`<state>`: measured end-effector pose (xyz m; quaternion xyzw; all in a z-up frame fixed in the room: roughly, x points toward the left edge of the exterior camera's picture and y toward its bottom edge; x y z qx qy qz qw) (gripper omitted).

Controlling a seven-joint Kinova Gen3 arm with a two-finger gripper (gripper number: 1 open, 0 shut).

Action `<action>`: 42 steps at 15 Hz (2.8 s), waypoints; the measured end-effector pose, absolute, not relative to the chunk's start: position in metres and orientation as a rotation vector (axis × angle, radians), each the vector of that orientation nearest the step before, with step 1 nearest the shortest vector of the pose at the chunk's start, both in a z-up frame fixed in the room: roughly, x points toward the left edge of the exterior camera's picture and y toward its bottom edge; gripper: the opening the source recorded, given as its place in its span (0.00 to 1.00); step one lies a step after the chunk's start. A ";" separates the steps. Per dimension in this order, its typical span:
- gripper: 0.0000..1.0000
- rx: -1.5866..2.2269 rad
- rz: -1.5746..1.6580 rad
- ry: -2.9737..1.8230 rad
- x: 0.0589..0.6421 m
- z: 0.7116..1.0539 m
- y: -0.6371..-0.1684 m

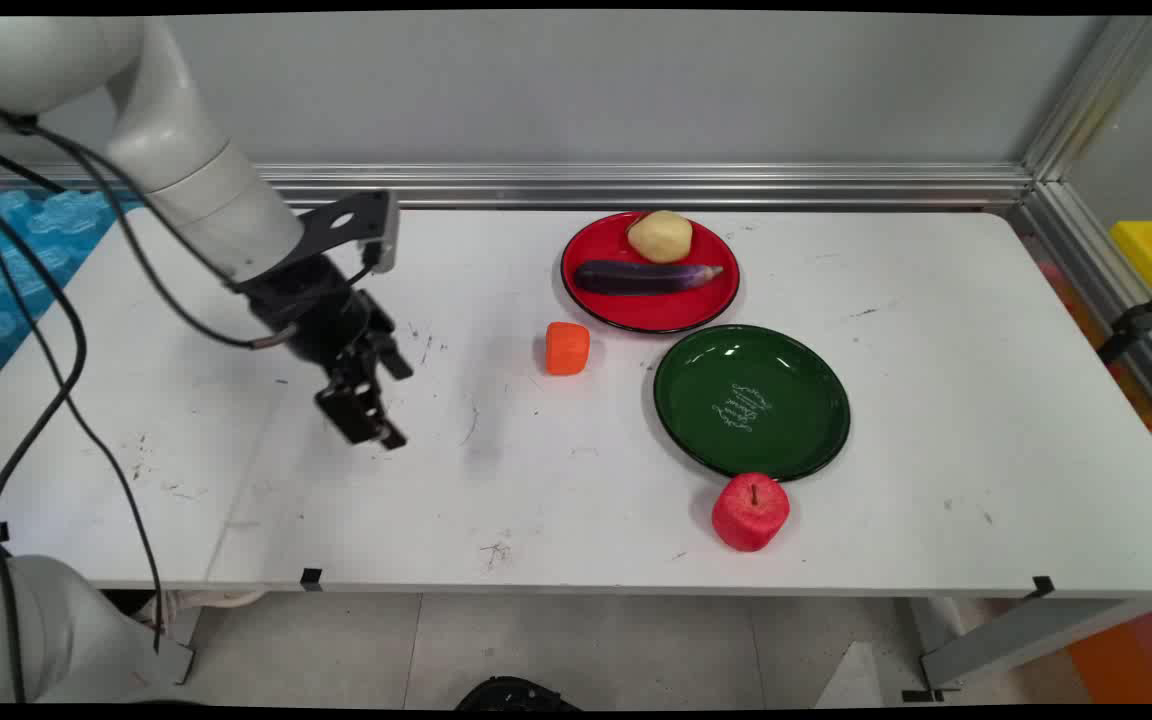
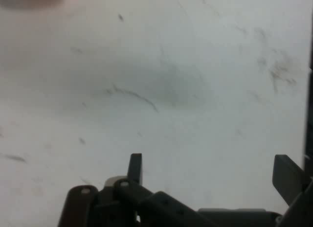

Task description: Pick up the eggplant from the red plate

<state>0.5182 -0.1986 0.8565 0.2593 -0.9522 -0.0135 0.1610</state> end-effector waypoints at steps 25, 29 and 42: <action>1.00 0.585 0.396 -2.516 0.467 0.822 -0.421; 1.00 0.571 0.400 -2.509 0.463 0.805 -0.443; 1.00 0.538 0.363 -2.506 0.451 0.762 -0.471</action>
